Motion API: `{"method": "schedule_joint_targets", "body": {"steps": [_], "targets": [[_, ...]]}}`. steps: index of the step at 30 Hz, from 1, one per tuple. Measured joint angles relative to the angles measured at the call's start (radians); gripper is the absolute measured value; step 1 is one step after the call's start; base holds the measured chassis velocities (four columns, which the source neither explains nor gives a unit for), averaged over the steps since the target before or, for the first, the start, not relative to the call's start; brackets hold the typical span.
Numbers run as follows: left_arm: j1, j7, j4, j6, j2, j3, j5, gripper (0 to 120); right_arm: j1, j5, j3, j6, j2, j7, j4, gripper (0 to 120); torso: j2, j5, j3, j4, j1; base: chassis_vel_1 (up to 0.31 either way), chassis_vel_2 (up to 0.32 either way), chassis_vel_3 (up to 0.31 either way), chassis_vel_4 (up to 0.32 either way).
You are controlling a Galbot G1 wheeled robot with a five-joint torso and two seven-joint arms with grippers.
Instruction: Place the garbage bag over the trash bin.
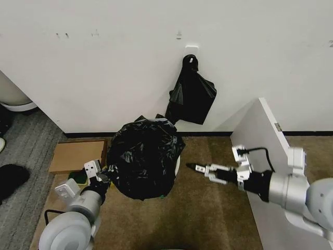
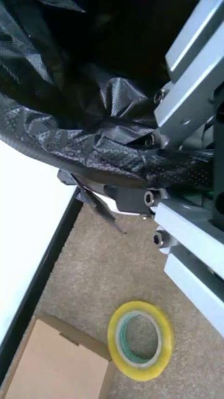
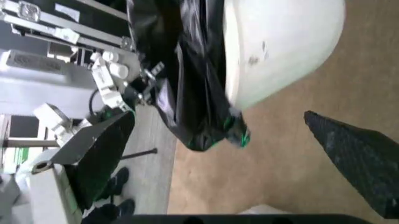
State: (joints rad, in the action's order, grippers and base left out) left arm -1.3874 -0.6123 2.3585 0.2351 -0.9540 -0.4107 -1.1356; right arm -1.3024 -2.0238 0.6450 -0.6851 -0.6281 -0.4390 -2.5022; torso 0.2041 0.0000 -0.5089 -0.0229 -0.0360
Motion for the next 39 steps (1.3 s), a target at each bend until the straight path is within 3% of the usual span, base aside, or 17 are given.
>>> {"method": "schedule_joint_targets", "body": {"steps": [2,8,12,25,26,31,37,39], "targets": [[0.001,0.000,0.001,0.000,-0.002,0.003,0.001,0,0.003,0.026,-0.030,0.000,-0.012,-0.001,0.000,100,0.000,0.0001,0.000,0.0000,0.000,0.000,0.000,0.000,0.000],[0.005,-0.002,0.013,0.000,0.000,0.015,0.005,0,0.119,0.212,-0.307,0.045,-0.063,-0.005,0.000,100,0.000,-0.0001,0.000,0.0001,0.000,0.000,0.000,0.000,0.000],[0.011,-0.002,0.014,0.000,0.005,0.020,0.005,0,0.166,0.247,-0.368,0.064,-0.079,-0.010,0.000,98,0.000,-0.0001,0.000,0.0002,0.000,0.000,0.000,0.000,0.000],[0.016,0.000,0.007,0.001,0.001,0.034,0.020,0,0.184,0.250,-0.378,0.069,-0.077,-0.029,0.001,74,0.000,0.0001,0.000,-0.0002,0.000,0.000,0.000,0.000,0.000],[0.017,0.000,0.007,0.002,0.003,0.035,0.020,0,0.185,0.250,-0.380,0.068,-0.079,-0.035,0.001,66,0.000,0.0000,0.000,-0.0001,0.000,0.000,0.000,0.000,0.000],[0.016,0.000,0.007,0.002,0.002,0.035,0.019,0,0.172,0.251,-0.375,0.066,-0.074,-0.036,0.002,52,0.000,0.0000,0.000,-0.0002,0.000,0.000,0.000,0.000,0.000],[0.021,-0.002,0.008,0.003,0.001,0.037,0.018,0,0.165,0.260,-0.375,0.065,-0.076,-0.041,0.002,25,0.000,0.0000,0.000,-0.0001,0.000,0.000,0.000,0.000,0.000],[0.021,-0.002,0.008,0.003,0.000,0.036,0.018,0,0.163,0.262,-0.374,0.065,-0.076,-0.041,0.002,23,0.000,0.0000,0.000,-0.0001,0.000,0.000,0.000,0.000,0.000]]}}
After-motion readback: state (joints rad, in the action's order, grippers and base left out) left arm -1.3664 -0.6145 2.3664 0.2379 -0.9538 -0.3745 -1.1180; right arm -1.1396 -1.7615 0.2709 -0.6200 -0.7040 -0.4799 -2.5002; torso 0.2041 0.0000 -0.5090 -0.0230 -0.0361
